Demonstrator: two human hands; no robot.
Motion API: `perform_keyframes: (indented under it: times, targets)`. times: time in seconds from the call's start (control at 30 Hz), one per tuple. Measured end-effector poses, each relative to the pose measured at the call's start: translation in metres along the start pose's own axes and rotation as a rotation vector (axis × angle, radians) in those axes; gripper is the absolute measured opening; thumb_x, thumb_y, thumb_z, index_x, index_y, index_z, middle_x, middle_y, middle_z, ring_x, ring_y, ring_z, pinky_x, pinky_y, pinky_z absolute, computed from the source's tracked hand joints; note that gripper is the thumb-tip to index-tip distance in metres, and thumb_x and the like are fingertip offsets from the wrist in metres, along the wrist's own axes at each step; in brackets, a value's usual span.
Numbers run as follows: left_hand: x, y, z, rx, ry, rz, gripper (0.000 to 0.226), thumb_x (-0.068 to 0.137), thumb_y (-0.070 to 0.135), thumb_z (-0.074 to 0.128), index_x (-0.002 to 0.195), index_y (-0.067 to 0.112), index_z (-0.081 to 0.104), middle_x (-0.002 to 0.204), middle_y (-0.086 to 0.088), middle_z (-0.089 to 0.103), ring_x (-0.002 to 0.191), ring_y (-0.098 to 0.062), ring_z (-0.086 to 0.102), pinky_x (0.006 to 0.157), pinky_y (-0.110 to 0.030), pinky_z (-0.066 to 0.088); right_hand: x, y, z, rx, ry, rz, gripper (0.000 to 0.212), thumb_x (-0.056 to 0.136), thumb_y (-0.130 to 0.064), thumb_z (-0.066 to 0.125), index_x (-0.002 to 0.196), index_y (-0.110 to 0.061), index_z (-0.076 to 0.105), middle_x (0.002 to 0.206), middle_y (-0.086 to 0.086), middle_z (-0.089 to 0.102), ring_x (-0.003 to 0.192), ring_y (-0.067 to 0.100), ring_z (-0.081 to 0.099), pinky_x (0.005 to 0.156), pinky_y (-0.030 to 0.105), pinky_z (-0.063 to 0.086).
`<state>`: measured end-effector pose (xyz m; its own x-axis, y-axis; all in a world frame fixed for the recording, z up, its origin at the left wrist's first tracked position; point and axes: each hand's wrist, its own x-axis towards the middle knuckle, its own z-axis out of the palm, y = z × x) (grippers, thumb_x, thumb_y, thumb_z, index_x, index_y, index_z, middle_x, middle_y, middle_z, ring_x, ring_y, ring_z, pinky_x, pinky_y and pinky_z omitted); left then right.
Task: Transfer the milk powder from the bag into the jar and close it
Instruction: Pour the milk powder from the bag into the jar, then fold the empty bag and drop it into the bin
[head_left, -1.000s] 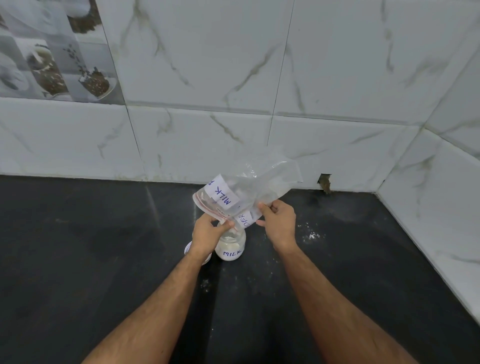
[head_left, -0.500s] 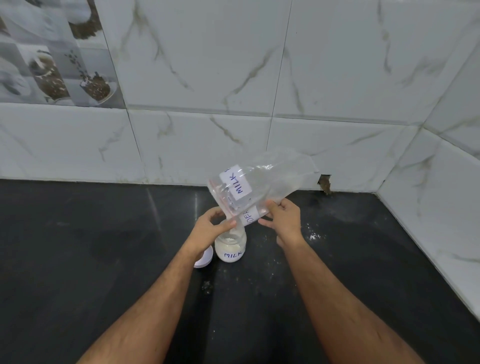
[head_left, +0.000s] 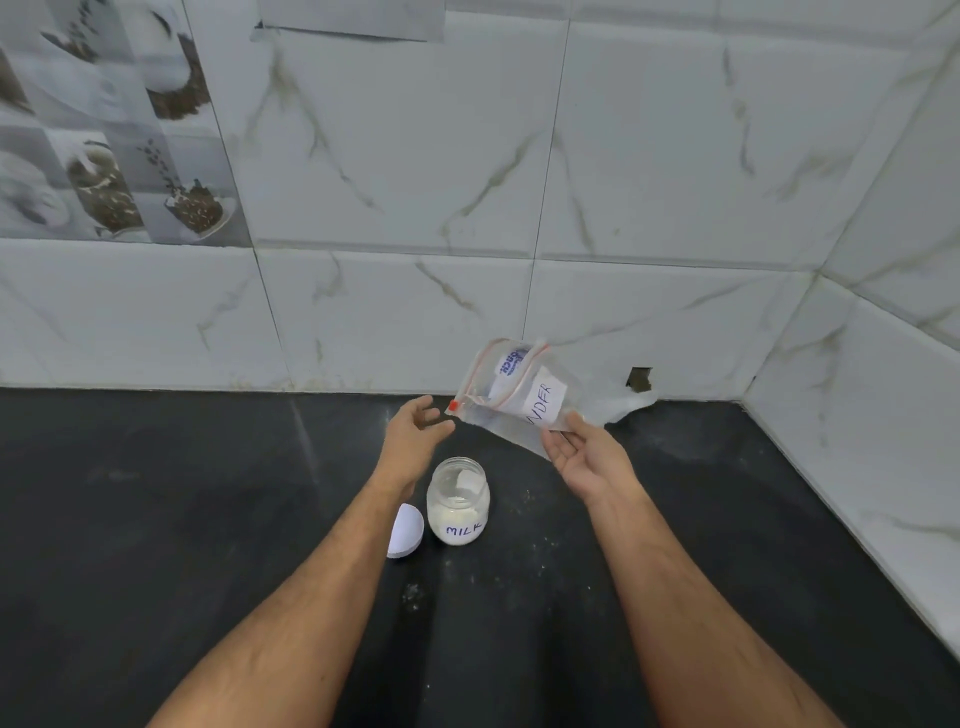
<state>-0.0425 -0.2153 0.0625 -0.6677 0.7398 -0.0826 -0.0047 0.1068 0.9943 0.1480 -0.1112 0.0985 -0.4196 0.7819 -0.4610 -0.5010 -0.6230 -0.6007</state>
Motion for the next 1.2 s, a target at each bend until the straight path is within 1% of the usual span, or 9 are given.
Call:
perform_keyframes:
  times: [0.1, 0.2, 0.37, 0.47, 0.57, 0.7, 0.87, 1.0, 1.2]
  targets:
    - [0.0, 0.001, 0.011, -0.052, -0.004, -0.03, 0.054, 0.086, 0.012, 0.073, 0.135, 0.011, 0.052, 0.115, -0.002, 0.064, 0.104, -0.018, 0.061, 0.088, -0.033, 0.05, -0.006, -0.004, -0.003, 0.061, -0.001, 0.001, 0.009, 0.1, -0.003, 0.054, 0.106, 0.001, 0.059, 0.102, 0.019, 0.067, 0.089, 0.027, 0.067, 0.054, 0.031, 0.062]
    - [-0.007, 0.008, 0.019, -0.109, -0.037, 0.014, 0.015, 0.089, 0.024, 0.07, 0.103, 0.018, 0.068, 0.089, 0.007, 0.065, 0.088, -0.013, 0.057, 0.075, -0.031, 0.046, -0.012, -0.005, -0.004, 0.08, -0.002, 0.01, 0.011, 0.1, -0.003, 0.054, 0.109, 0.002, 0.06, 0.101, 0.02, 0.068, 0.089, 0.028, 0.068, 0.052, 0.03, 0.061]
    - [-0.011, 0.031, 0.044, -0.164, -0.045, 0.142, 0.007, 0.091, 0.026, 0.068, 0.088, 0.025, 0.075, 0.08, -0.001, 0.065, 0.078, -0.016, 0.056, 0.076, -0.035, 0.049, -0.03, -0.023, -0.023, 0.005, 0.036, 0.062, 0.02, 0.098, -0.012, 0.062, 0.112, 0.001, 0.06, 0.103, 0.021, 0.072, 0.075, 0.03, 0.077, 0.056, 0.036, 0.062]
    - [-0.015, 0.045, 0.065, -0.141, -0.13, 0.164, 0.01, 0.092, 0.023, 0.067, 0.086, 0.023, 0.076, 0.078, 0.001, 0.068, 0.079, -0.017, 0.061, 0.085, -0.045, 0.054, -0.042, -0.042, -0.048, -0.386, 0.138, 0.098, 0.032, 0.094, -0.041, 0.065, 0.094, -0.01, 0.06, 0.081, 0.005, 0.068, 0.064, 0.017, 0.069, 0.059, 0.035, 0.056]
    - [-0.01, 0.06, 0.067, -0.111, -0.138, 0.198, 0.013, 0.092, 0.021, 0.067, 0.081, 0.016, 0.073, 0.069, 0.002, 0.061, 0.07, -0.014, 0.056, 0.072, -0.037, 0.05, -0.043, -0.054, -0.06, -0.813, 0.217, 0.025, 0.043, 0.087, -0.056, 0.067, 0.084, -0.013, 0.061, 0.062, -0.002, 0.054, 0.046, 0.01, 0.053, 0.056, 0.032, 0.057]
    - [-0.009, 0.072, 0.072, -0.023, -0.198, 0.239, 0.038, 0.09, 0.023, 0.068, 0.083, -0.013, 0.059, 0.074, -0.008, 0.052, 0.064, -0.006, 0.057, 0.063, -0.028, 0.039, -0.04, -0.076, -0.073, -0.936, 0.288, -0.368, 0.037, 0.09, -0.042, 0.07, 0.099, -0.007, 0.061, 0.078, 0.007, 0.06, 0.059, 0.016, 0.054, 0.057, 0.034, 0.054]
    - [-0.011, 0.077, 0.085, -0.029, -0.256, 0.22, 0.023, 0.093, 0.022, 0.065, 0.083, 0.002, 0.066, 0.074, -0.005, 0.067, 0.069, -0.011, 0.066, 0.064, -0.026, 0.049, -0.042, -0.099, -0.075, -0.95, 0.046, -0.546, 0.028, 0.094, -0.025, 0.067, 0.119, -0.013, 0.063, 0.106, -0.004, 0.069, 0.095, 0.011, 0.061, 0.074, 0.031, 0.047]
    - [-0.017, 0.077, 0.091, -0.05, -0.27, 0.207, 0.019, 0.095, 0.019, 0.063, 0.079, 0.012, 0.068, 0.074, -0.002, 0.073, 0.07, -0.012, 0.069, 0.064, -0.023, 0.054, -0.033, -0.098, -0.08, -0.874, -0.032, -0.535, 0.011, 0.095, -0.022, 0.066, 0.105, -0.017, 0.07, 0.093, -0.007, 0.075, 0.092, 0.013, 0.068, 0.082, 0.034, 0.052]
    - [-0.014, 0.069, 0.081, 0.062, -0.271, 0.193, 0.029, 0.096, 0.021, 0.061, 0.088, -0.006, 0.067, 0.085, -0.02, 0.071, 0.073, -0.018, 0.063, 0.068, -0.026, 0.049, -0.032, -0.112, -0.082, -0.756, 0.001, -0.616, 0.014, 0.099, -0.013, 0.059, 0.096, -0.016, 0.072, 0.077, -0.006, 0.076, 0.068, 0.007, 0.071, 0.056, 0.022, 0.054]
